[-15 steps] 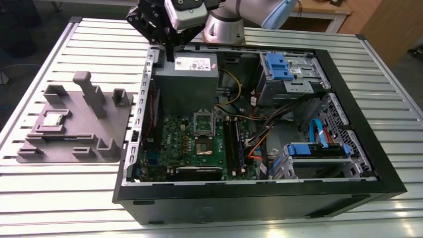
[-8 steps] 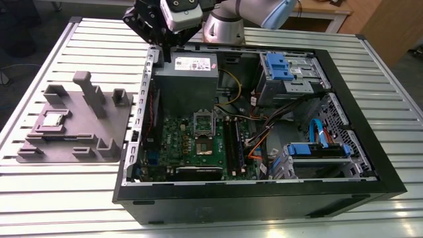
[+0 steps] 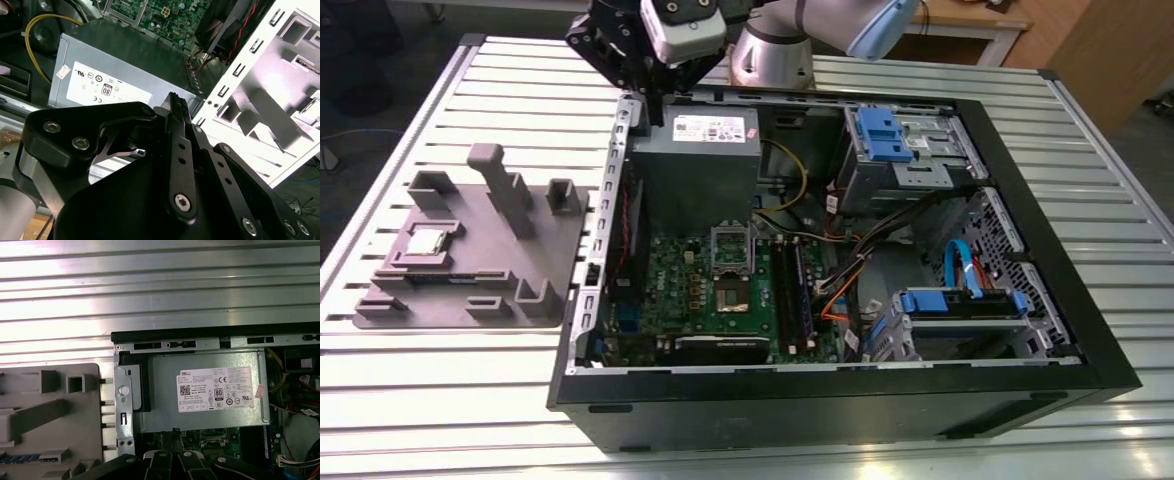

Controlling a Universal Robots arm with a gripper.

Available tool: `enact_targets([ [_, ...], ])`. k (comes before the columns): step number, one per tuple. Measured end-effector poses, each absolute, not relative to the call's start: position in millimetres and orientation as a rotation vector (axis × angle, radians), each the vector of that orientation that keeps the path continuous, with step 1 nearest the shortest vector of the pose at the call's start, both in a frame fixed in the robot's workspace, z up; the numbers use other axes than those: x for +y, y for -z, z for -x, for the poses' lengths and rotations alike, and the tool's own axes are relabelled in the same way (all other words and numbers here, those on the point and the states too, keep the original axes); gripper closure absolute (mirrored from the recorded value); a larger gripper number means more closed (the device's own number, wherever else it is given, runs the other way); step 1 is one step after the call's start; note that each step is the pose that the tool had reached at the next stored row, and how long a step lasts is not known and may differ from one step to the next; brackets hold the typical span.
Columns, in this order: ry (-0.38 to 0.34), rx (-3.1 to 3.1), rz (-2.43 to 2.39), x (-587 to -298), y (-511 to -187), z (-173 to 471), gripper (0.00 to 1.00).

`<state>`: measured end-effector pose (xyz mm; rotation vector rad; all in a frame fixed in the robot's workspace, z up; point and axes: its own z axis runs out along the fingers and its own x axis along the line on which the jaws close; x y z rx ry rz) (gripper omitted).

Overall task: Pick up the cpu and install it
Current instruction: 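Reach for the cpu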

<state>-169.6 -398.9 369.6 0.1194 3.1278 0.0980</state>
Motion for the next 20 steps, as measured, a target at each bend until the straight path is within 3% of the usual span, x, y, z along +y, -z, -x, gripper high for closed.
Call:
enact_targets([
  [20, -0.101, 3.129, -0.120, -398.9, -366.8, 181.3, 0.90],
])
